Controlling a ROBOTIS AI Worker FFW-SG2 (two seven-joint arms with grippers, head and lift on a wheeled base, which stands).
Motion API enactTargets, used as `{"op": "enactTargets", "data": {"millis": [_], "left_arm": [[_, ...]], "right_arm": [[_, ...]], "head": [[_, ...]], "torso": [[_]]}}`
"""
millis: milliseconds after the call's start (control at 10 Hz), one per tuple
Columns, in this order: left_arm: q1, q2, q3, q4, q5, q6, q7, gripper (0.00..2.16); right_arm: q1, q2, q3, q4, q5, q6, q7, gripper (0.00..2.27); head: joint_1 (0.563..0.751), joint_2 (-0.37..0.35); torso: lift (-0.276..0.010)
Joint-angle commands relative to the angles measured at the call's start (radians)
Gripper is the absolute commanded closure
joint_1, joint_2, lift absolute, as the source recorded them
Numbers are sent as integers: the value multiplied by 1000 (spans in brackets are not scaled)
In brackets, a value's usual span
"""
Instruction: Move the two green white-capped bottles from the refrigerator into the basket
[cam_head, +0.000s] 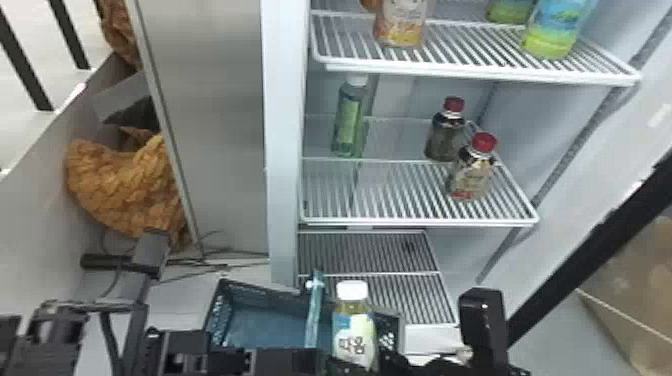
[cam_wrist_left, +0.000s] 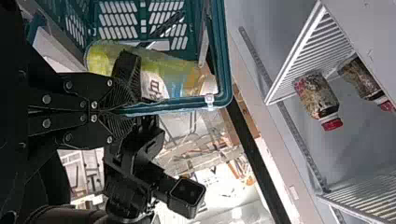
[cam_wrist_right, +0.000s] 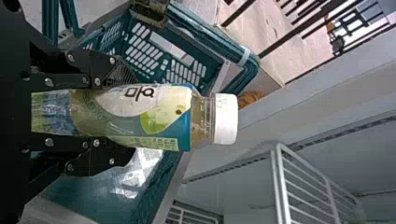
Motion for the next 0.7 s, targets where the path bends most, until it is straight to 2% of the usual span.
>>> {"op": "enactTargets", "data": {"millis": [0, 300, 600], "left_arm": [[0, -2, 0, 0, 1, 1, 0, 1161], [0, -2, 0, 0, 1, 1, 0, 1161], [0, -2, 0, 0, -1, 1, 0, 1161]], "right_arm": [[-9, 0, 8, 11, -2, 31, 0, 806], [-9, 0, 4, 13, -2, 38, 0, 513], [-9, 0, -2, 11, 6, 38, 0, 449]], "head": [[695, -131], [695, -129], [695, -133]], "torso": [[-263], [-263], [-263]]}}
